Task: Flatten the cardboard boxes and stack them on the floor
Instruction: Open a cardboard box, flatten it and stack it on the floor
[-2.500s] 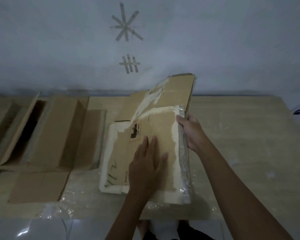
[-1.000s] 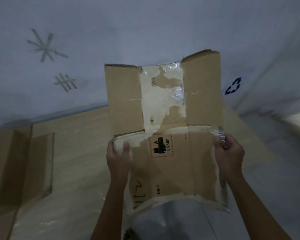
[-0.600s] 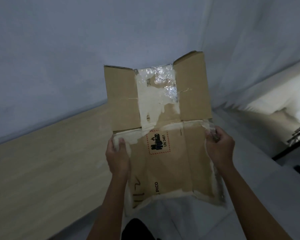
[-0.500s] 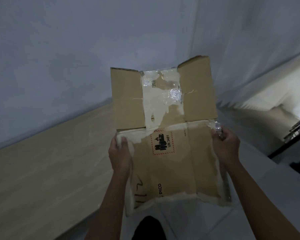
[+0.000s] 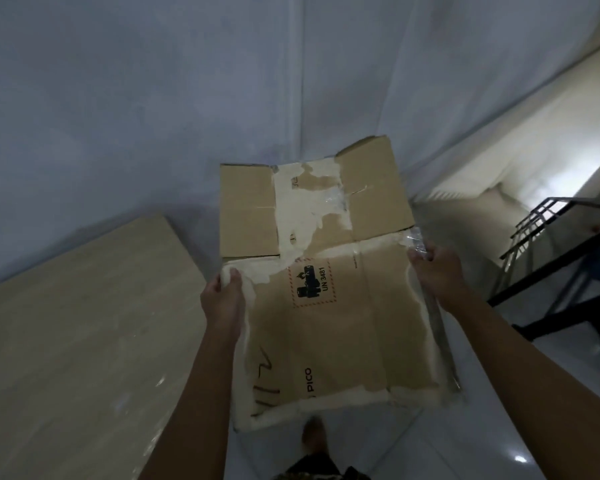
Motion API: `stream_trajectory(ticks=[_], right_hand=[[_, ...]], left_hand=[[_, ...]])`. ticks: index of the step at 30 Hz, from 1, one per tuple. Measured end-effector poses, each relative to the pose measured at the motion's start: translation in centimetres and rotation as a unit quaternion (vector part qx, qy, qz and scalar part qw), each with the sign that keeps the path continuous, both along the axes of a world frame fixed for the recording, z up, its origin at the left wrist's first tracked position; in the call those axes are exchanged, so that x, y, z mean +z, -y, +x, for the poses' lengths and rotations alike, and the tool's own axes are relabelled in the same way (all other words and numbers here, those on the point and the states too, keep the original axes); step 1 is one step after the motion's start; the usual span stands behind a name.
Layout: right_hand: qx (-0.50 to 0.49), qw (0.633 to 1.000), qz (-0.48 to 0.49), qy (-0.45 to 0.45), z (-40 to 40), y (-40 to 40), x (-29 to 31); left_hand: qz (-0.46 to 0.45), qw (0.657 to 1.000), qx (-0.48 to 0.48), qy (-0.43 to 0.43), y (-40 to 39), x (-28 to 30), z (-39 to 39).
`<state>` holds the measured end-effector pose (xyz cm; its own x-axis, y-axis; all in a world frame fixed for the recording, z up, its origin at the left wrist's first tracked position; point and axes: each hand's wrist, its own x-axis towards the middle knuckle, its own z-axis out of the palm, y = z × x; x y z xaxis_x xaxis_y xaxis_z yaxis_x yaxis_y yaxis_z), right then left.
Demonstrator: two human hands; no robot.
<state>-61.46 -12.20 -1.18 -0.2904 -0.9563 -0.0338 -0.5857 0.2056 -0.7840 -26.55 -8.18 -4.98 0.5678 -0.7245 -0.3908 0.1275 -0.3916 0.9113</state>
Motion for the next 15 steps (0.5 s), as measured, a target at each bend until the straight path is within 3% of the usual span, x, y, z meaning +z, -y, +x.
stream_trajectory(ticks=[7, 15], right_hand=[[0.041, 0.997, 0.068, 0.009, -4.5, 12.2, -2.2], [0.187, 0.974, 0.130, -0.002, -4.7, 27.3, -9.8]], left_hand=[[0.070, 0.997, 0.008, 0.013, 10.0, -2.2, -4.7], [0.137, 0.988, 0.065, 0.032, 13.9, -5.1, -7.9]])
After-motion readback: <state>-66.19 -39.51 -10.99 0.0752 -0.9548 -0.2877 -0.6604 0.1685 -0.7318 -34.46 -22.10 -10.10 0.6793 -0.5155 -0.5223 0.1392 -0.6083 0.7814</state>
